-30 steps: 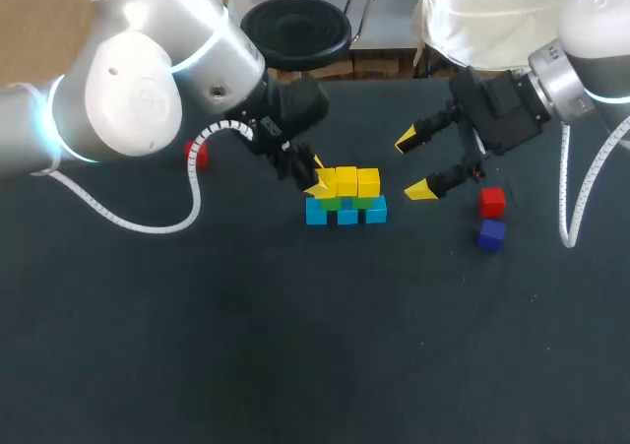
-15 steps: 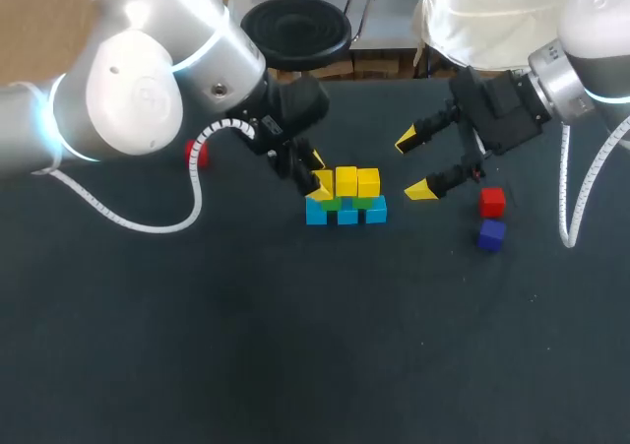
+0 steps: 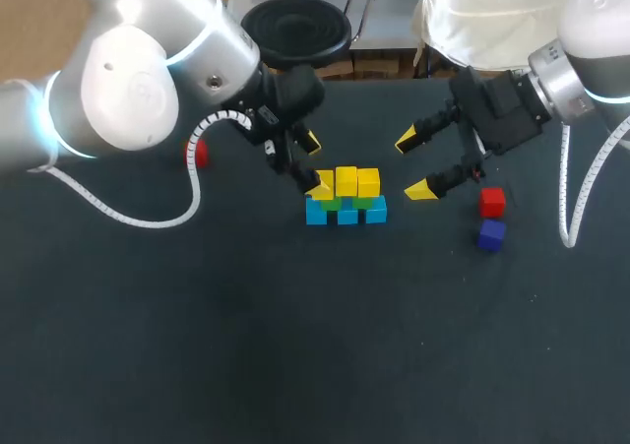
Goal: Place the blue cubes, place green cubes on the blue cubes, place the yellow cubes on the green cubes, then place the red cubes on the yellow cubes, and place purple cube on the red cubes.
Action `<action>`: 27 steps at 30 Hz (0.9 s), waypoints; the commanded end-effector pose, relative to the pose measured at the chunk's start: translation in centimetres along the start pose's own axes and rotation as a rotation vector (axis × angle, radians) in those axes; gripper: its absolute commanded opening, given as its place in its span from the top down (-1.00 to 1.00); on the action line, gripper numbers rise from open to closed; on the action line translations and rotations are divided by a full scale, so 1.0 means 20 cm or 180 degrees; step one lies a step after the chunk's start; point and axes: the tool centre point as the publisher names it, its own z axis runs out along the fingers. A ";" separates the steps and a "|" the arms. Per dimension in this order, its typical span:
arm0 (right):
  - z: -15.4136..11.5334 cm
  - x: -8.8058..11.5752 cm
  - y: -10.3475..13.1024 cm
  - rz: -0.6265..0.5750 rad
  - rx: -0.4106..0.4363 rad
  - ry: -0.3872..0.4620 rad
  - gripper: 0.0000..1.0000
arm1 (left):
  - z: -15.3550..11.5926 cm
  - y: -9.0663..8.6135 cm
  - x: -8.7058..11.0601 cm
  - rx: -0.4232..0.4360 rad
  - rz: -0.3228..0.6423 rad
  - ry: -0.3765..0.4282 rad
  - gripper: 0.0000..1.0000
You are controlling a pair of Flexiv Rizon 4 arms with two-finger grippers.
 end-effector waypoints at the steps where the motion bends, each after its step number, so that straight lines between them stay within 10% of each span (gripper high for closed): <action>1: 0.00 0.00 0.00 -0.0003 0.0003 -0.0005 -1.00 | -0.07 -0.01 0.06 -0.0090 0.0036 -0.0174 -1.00; 3: 0.00 0.00 0.00 -0.0003 0.0003 -0.0005 -1.00 | -0.10 0.00 0.08 -0.0152 0.0033 -0.0234 -0.98; 4: 0.00 0.00 0.00 -0.0003 0.0003 -0.0005 -1.00 | -0.12 0.01 0.09 -0.0178 0.0004 -0.0234 -0.67; 7: 0.00 0.00 0.00 -0.0003 0.0003 -0.0005 -1.00 | -0.13 0.02 0.12 -0.0212 -0.0024 -0.0226 1.00; 27: 0.00 0.00 0.00 -0.0003 0.0003 -0.0005 -1.00 | 0.00 -0.10 0.12 -0.0131 0.0078 0.0155 1.00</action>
